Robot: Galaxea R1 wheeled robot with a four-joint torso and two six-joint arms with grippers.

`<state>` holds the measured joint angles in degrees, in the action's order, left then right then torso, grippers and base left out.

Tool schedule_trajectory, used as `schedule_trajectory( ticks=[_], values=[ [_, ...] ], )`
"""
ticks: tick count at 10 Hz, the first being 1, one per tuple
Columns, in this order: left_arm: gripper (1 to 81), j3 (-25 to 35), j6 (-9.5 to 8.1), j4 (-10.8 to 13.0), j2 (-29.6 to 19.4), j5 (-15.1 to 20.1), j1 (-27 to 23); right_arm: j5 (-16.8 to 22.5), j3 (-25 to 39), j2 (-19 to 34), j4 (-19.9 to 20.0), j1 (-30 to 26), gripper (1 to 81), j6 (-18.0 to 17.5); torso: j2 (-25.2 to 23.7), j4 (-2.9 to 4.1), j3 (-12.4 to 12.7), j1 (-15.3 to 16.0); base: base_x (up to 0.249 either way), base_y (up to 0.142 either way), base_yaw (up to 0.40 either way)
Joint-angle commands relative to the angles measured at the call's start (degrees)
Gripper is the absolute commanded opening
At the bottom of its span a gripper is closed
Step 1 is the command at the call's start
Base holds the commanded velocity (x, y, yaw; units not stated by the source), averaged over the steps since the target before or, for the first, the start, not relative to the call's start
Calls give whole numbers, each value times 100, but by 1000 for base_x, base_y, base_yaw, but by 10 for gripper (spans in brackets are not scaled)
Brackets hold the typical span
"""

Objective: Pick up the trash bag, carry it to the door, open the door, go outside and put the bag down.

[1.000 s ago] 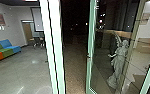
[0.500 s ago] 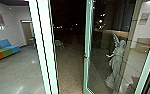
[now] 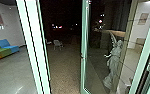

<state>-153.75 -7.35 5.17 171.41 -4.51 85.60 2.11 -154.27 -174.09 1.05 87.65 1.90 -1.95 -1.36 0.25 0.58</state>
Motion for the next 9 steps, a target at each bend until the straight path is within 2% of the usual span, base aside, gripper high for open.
schedule_trajectory(
  ticks=[1, 7, 9],
  values=[
    [10, 20, 32, 63, -19, 249, -320, 308, 21, -6, 80, -305, 811, 3, 0, 0, 0, 2, 0, -137, 0],
    [10, 20, 32, 63, -10, 249, -312, 308, 4, -14, 80, -305, 811, 3, 0, 0, 0, 2, 0, -133, 0],
    [10, 20, 32, 63, -19, 249, -320, 308, 3, -14, 80, -305, 811, 3, 0, 0, 0, 2, 0, -46, 0]
  ],
)
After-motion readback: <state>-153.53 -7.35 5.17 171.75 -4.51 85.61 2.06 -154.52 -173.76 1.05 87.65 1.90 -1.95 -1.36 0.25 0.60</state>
